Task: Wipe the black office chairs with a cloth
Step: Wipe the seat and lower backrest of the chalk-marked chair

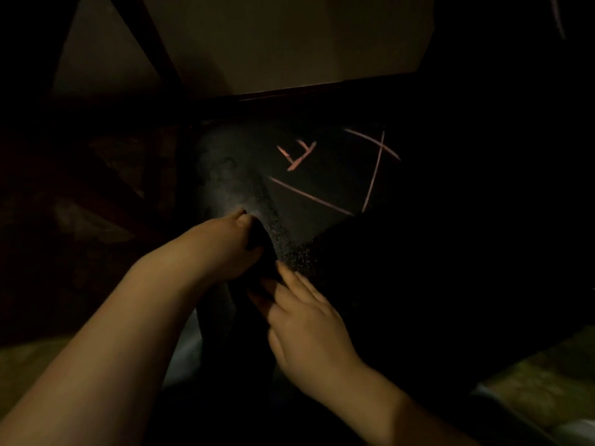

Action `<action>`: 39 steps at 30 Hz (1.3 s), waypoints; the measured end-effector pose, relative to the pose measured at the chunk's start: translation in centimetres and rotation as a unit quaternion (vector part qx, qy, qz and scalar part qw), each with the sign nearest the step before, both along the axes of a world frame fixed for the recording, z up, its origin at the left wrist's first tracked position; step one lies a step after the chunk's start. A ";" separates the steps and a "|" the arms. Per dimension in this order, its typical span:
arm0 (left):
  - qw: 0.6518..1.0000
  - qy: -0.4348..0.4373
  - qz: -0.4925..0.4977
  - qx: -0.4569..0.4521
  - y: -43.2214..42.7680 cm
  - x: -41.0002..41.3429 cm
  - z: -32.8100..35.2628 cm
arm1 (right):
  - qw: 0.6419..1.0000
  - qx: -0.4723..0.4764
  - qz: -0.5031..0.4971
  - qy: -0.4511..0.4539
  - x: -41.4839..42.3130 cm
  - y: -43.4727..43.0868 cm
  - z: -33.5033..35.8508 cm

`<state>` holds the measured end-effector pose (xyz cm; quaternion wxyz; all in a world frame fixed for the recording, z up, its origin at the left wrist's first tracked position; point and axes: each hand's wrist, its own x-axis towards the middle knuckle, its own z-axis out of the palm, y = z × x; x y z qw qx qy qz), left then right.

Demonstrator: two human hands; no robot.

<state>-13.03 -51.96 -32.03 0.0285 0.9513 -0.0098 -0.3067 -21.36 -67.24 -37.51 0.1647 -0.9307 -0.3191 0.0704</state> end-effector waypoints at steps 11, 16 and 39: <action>0.997 0.007 -0.023 0.075 -1.3 -0.3 -0.3 | 0.974 -0.012 -0.225 -0.032 7.6 -9.4 -1.3; 0.993 0.023 -0.016 0.118 -2.8 -0.9 -0.4 | 0.915 -0.002 -0.404 -0.003 9.8 -16.0 -0.8; 0.967 -0.042 -0.082 0.236 -7.2 -2.8 -0.6 | 0.994 0.036 -0.101 -0.025 3.6 -8.5 -1.1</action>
